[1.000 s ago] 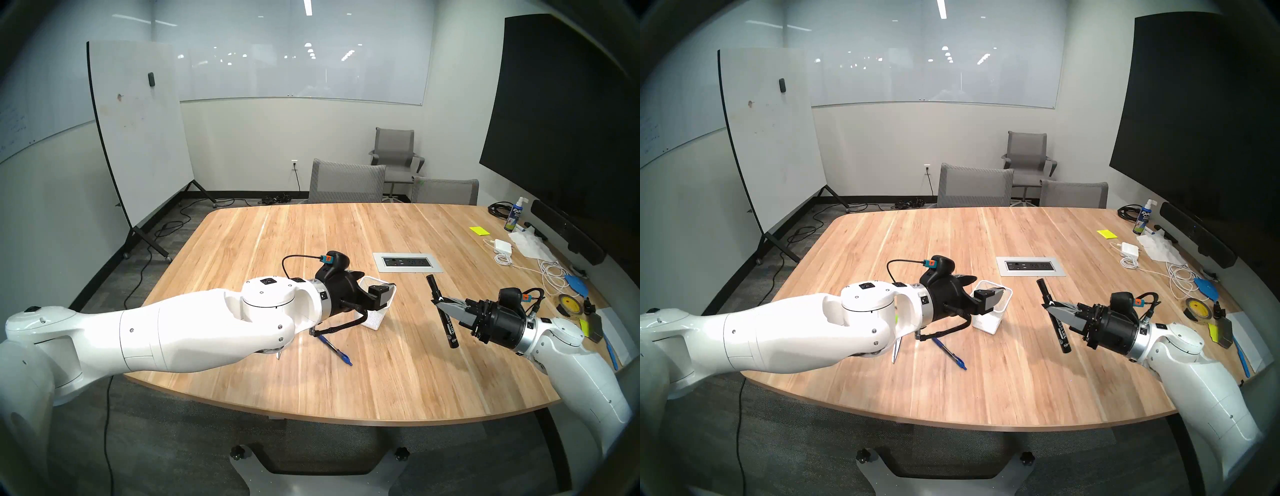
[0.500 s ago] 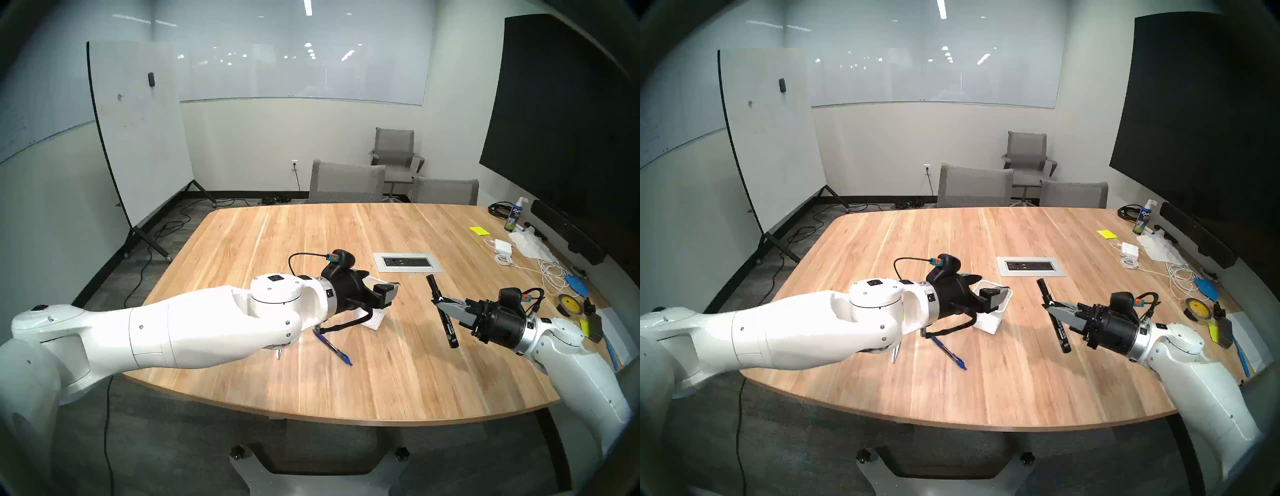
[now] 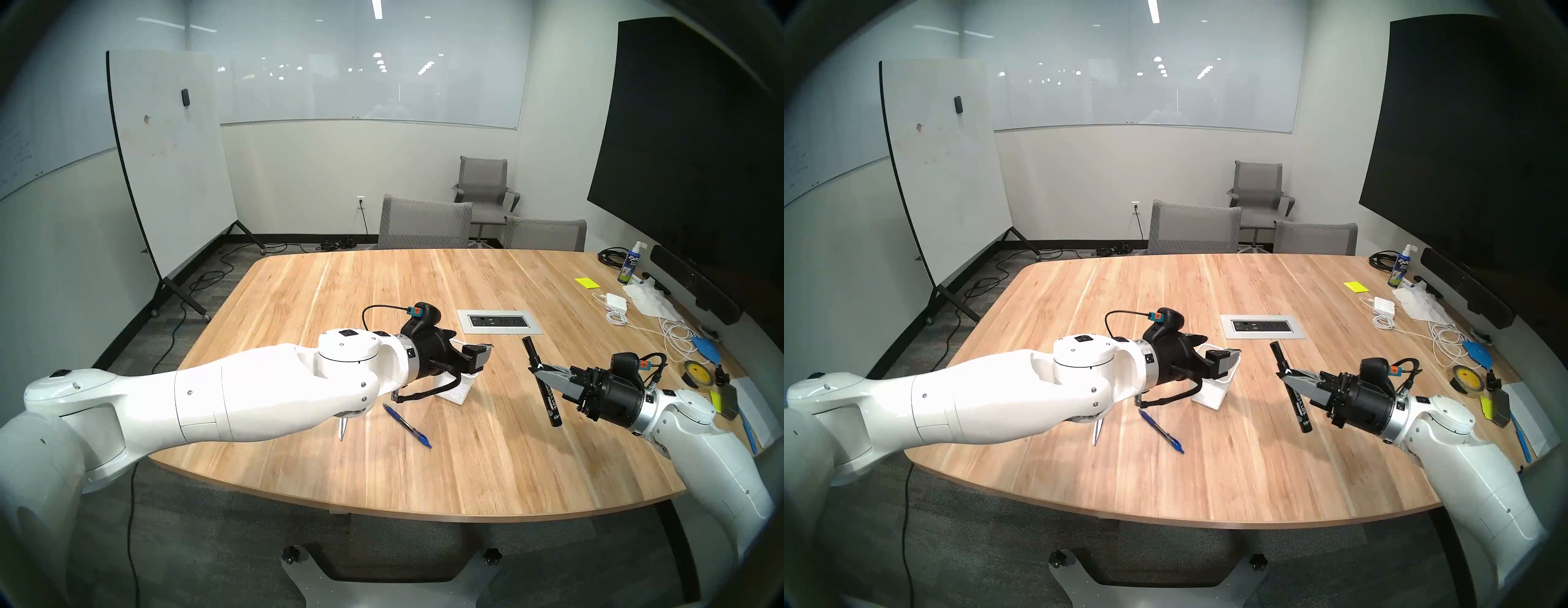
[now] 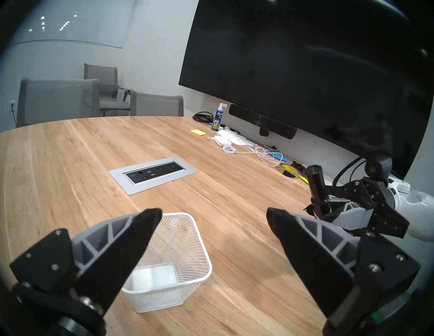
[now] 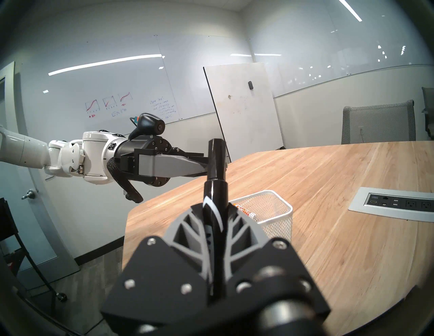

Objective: Place the pen, the marker, and the scissors into the pen holder

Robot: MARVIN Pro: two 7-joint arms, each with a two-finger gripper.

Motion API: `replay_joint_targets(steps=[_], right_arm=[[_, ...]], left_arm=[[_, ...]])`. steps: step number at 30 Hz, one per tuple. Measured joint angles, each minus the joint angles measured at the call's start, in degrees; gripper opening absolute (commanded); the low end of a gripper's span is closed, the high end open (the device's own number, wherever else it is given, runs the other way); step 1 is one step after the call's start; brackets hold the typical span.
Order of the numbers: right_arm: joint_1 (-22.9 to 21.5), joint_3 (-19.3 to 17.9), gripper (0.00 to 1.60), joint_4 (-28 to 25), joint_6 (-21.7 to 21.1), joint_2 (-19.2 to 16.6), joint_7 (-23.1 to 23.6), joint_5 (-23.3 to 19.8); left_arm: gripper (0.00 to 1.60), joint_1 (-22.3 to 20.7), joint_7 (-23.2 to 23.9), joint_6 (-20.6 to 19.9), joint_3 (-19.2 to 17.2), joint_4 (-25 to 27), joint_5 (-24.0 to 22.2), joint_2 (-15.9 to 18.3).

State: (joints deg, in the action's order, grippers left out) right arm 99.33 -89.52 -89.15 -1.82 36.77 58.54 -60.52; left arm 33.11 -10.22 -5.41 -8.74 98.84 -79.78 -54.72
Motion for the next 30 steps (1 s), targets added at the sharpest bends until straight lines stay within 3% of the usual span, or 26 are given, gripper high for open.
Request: replay_joint_targets(steps=[30], right_arm=[[0.0, 0.0, 0.00, 0.0, 0.0, 0.0, 0.0, 0.0]], left_arm=[[1.60, -2.9, 2.1, -3.7, -0.6, -7.1, -0.9, -7.1]])
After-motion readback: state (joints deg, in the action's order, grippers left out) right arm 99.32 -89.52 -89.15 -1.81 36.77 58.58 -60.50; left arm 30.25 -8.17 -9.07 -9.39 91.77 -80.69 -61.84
